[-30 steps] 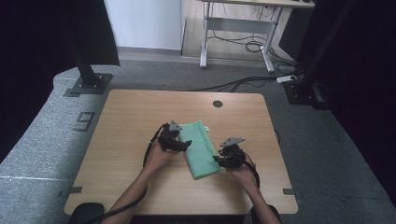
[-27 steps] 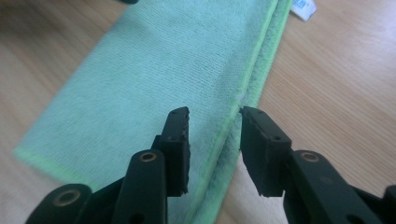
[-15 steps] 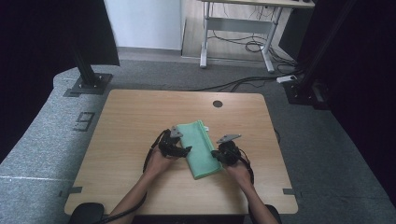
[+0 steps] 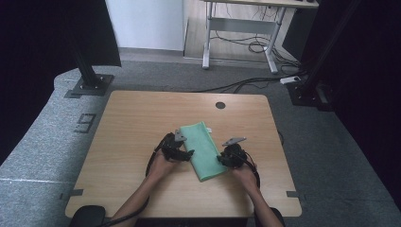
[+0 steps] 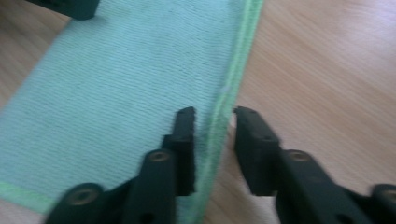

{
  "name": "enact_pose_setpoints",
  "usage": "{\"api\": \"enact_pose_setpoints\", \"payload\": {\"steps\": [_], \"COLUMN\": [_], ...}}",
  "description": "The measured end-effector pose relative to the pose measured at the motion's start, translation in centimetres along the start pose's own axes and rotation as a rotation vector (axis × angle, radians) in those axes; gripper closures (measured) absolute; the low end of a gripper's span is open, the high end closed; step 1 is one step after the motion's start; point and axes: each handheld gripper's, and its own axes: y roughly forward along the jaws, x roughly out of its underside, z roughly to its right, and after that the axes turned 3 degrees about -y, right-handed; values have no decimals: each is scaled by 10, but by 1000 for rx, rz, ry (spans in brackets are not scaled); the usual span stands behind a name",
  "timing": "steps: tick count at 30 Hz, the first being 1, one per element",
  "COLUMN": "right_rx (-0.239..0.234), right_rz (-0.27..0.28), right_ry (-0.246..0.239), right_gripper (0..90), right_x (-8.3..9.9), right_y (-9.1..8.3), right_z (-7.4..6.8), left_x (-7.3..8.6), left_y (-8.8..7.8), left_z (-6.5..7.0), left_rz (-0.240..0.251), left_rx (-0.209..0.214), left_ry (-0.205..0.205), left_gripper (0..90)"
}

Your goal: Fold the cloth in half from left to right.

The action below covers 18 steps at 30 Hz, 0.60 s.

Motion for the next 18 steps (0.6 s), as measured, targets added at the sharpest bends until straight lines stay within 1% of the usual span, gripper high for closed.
{"api": "enact_pose_setpoints", "payload": {"steps": [2, 3, 5, 7, 9, 11, 13, 18], "right_rx": [17, 22, 6, -9, -16, -23, -27, -42], "right_rz": [-4, -3, -10, 5, 7, 3, 1, 4], "right_ry": [-14, -15, -11, 5, 7, 2, -5, -26], "right_gripper": [586, 575, 535, 525, 513, 492, 482, 469], "right_x": [-1, 0, 3, 6, 8, 8, 8, 9], "right_y": [-1, -1, 1, 1, 1, 0, 0, 0], "right_z": [1, 2, 6, 9, 10, 9, 7, -3], "left_x": [1, 2, 3, 4, 4, 5, 5, 7], "left_y": [1, 2, 4, 5, 6, 6, 5, 3], "left_z": [0, 0, 0, -1, -2, -3, -4, -9], "left_rz": [-8, -12, -14, -15, -22, -18, -19, -24], "left_rx": [-14, -21, -25, -23, -24, -27, -30, -33], "left_ry": [2, 0, -9, -27, -34, -32, -38, -41], "left_gripper": [167, 160, 144, 135, 118, 117, 115, 116]}}
